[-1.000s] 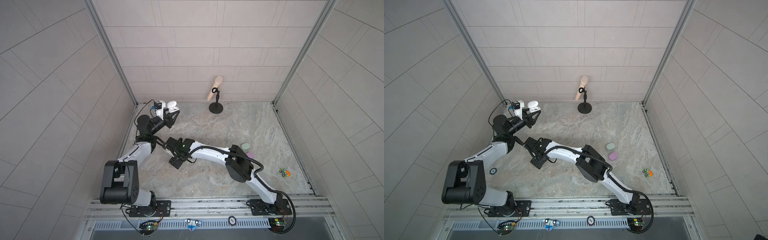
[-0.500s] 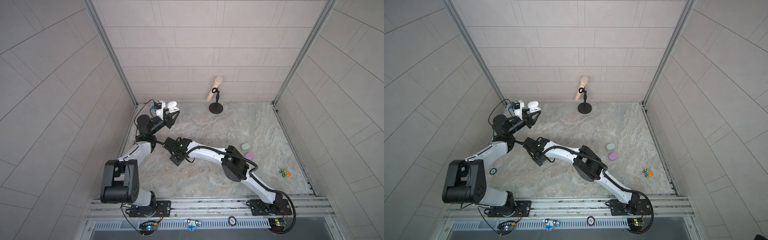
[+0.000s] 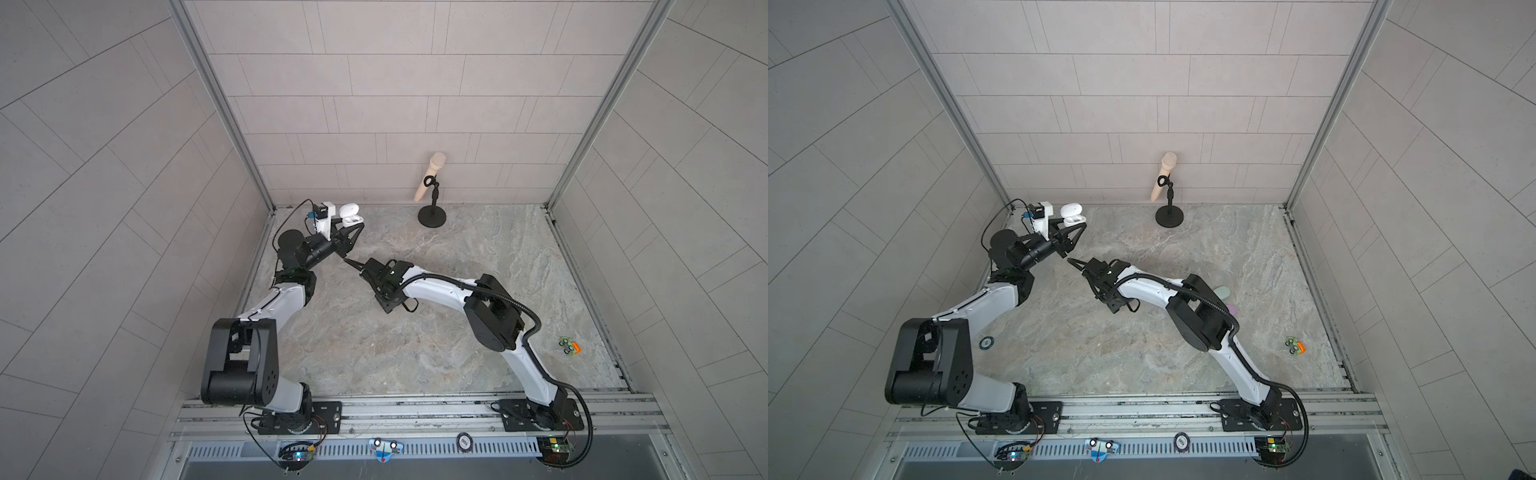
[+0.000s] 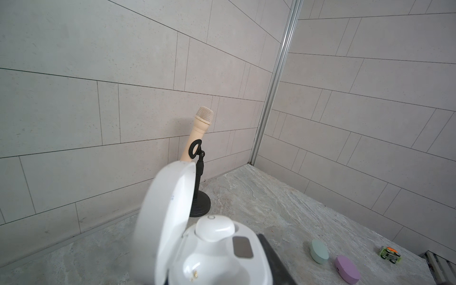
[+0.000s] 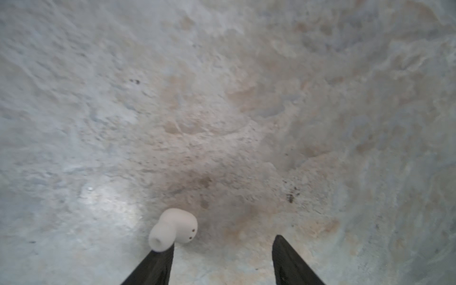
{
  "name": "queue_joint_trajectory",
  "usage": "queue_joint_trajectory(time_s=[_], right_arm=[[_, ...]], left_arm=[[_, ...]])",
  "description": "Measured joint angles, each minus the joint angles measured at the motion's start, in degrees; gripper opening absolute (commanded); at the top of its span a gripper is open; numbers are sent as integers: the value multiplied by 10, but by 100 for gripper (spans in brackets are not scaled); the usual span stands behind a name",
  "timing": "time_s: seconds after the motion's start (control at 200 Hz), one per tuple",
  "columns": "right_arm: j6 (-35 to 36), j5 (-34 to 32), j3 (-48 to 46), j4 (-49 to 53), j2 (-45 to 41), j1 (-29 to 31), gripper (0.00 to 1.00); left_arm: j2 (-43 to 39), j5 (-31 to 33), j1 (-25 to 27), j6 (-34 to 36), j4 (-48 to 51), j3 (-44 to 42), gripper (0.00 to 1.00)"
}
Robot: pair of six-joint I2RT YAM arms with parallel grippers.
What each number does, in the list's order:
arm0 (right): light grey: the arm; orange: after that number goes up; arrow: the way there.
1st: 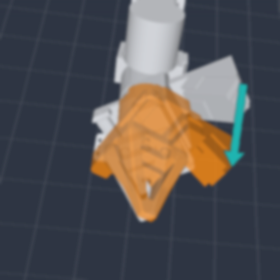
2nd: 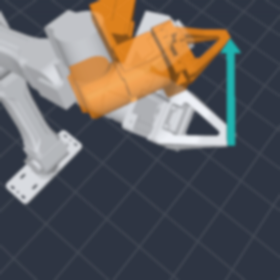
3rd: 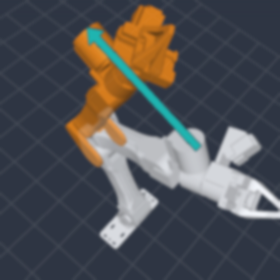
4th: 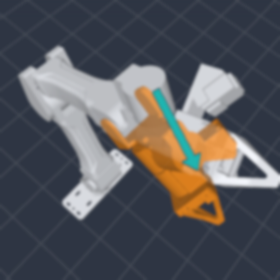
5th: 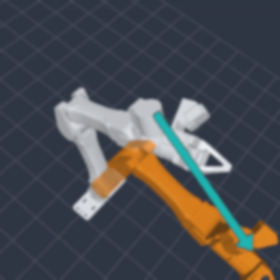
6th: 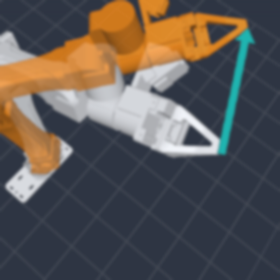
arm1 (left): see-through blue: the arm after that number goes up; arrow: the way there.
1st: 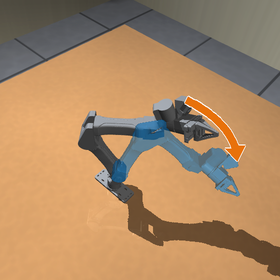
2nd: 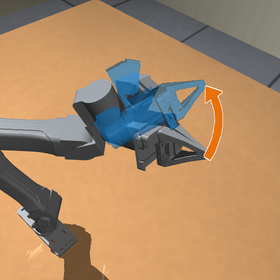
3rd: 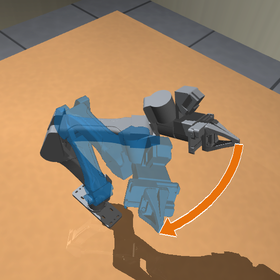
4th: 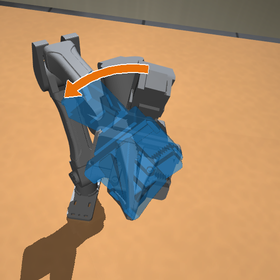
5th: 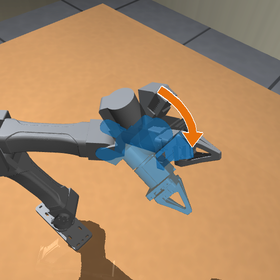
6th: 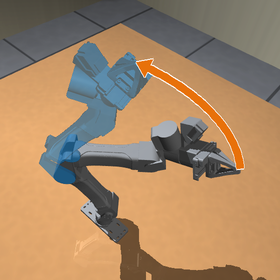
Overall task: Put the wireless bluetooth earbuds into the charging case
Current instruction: 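Lower the open right gripper over the second white earbud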
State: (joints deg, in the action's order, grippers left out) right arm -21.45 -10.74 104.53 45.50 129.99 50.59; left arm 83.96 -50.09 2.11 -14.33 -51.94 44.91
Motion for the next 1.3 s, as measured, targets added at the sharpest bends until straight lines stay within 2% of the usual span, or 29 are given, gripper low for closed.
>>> queue_joint_trajectory(time_s=[0.375,0.691,0.931,1.297], right_arm=[[-8,63,-89,-26,-94,-7,69],[-13,108,-41,-56,-51,-13,70],[-13,89,28,-50,19,-9,69],[-22,28,-28,-69,-8,-19,66]], left_arm=[[0,18,26,4,-1,-35,14],[0,29,24,18,4,-30,14],[0,29,24,24,9,-28,14],[0,21,24,24,19,-28,14]])
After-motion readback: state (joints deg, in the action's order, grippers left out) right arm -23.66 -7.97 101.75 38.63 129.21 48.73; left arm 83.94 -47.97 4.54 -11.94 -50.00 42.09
